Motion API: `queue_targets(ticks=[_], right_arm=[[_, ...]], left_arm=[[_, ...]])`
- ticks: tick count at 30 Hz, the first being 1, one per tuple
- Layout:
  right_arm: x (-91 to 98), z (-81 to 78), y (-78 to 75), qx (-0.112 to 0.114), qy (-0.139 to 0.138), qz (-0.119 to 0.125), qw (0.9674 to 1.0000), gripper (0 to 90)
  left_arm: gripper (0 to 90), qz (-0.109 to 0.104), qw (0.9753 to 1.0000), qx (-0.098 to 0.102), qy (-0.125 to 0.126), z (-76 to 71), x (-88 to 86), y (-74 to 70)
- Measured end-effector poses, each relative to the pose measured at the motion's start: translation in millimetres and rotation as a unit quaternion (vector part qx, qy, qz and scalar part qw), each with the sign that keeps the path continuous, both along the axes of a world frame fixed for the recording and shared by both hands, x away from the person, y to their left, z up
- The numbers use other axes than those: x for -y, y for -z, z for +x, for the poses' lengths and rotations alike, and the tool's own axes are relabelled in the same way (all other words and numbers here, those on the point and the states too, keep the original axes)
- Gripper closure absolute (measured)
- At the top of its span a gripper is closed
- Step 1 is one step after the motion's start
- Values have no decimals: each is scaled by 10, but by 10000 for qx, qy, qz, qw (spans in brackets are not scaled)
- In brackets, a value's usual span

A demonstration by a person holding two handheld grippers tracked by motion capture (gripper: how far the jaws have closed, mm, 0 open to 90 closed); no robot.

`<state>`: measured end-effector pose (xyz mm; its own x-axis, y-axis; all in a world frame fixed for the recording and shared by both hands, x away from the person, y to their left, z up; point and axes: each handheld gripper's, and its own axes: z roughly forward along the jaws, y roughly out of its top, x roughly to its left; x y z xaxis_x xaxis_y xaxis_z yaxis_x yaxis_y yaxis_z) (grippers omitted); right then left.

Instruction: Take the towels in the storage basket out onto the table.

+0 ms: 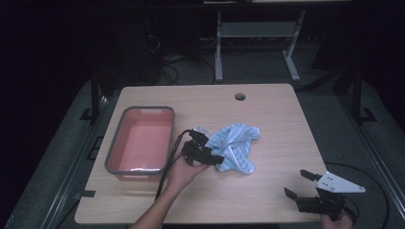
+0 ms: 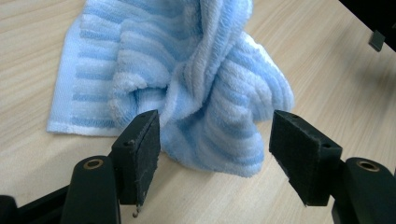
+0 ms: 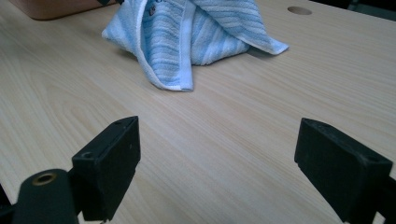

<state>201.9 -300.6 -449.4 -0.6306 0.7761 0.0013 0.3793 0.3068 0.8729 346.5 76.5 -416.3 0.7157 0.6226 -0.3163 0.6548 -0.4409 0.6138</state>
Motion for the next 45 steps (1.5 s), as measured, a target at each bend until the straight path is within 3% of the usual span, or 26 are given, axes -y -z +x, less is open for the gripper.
queue_targets(ticks=[4, 10, 17, 21, 31, 34, 38, 45], right_arm=[[9, -4, 2, 6, 4, -4, 10000, 138], [32, -9, 8, -8, 29, -5, 10000, 138], [29, -12, 7, -8, 30, -7, 10000, 138], [33, -13, 8, -16, 33, -12, 10000, 138], [48, -22, 20, -31, 51, -27, 10000, 138], [42, -25, 19, -46, 59, -19, 10000, 138], [35, -28, 20, -52, 55, -31, 10000, 138], [36, -29, 22, -52, 57, -37, 10000, 138]], left_arm=[[331, 117, 9999, 17, 107, -39, -31, 17], [332, -30, 10000, -17, 36, -85, -100, 38], [326, 64, 9999, 129, 47, -182, -141, 55], [324, -55, 10000, 59, 17, -199, -174, 74], [323, -112, 9998, 153, -6, -308, -258, 108], [322, -10, 9997, 203, 95, -379, -277, 121], [316, -105, 9997, 218, 77, -445, -287, 143], [281, -56, 9996, 237, 163, -533, -295, 186]])
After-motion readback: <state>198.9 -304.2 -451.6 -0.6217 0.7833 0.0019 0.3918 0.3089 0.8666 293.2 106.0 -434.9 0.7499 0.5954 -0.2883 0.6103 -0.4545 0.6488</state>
